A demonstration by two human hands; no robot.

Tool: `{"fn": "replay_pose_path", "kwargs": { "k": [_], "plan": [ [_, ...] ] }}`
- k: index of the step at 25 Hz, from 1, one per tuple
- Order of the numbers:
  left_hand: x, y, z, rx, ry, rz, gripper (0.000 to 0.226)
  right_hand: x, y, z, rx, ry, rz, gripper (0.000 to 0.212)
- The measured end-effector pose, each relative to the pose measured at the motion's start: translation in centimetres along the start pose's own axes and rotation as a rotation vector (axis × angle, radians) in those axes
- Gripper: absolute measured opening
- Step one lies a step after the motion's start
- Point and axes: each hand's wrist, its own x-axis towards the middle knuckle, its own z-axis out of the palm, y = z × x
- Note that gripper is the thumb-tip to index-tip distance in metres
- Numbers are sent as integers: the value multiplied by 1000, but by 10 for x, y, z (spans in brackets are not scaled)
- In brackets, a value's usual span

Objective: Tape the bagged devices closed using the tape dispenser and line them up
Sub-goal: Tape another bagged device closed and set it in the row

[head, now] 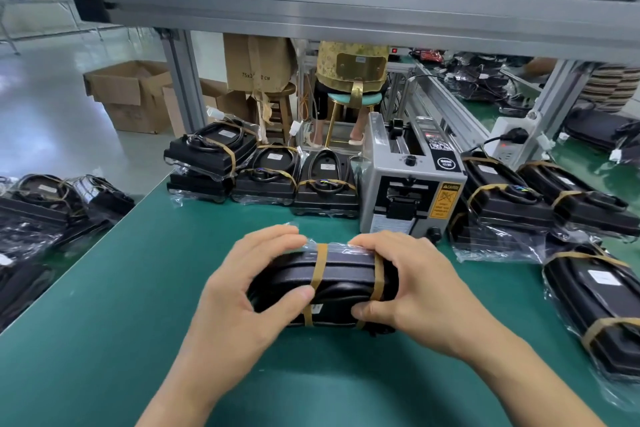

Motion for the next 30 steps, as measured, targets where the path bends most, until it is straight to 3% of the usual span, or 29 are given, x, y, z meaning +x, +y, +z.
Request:
{"fn": "replay_pose_path", "kwargs": {
  "k": [9, 16, 30],
  "plan": [
    [-3, -25, 0, -152, -100, -248, 53, 4, -5, -4, 6, -104, -89, 62],
    [-9, -25, 6, -163, -49, -187, 44, 4, -45, 23, 158, 153, 46, 17],
    [-13, -27, 4, -155, -40, -153, 44, 8, -62, 36, -6, 146, 154, 18]
  ]
}}
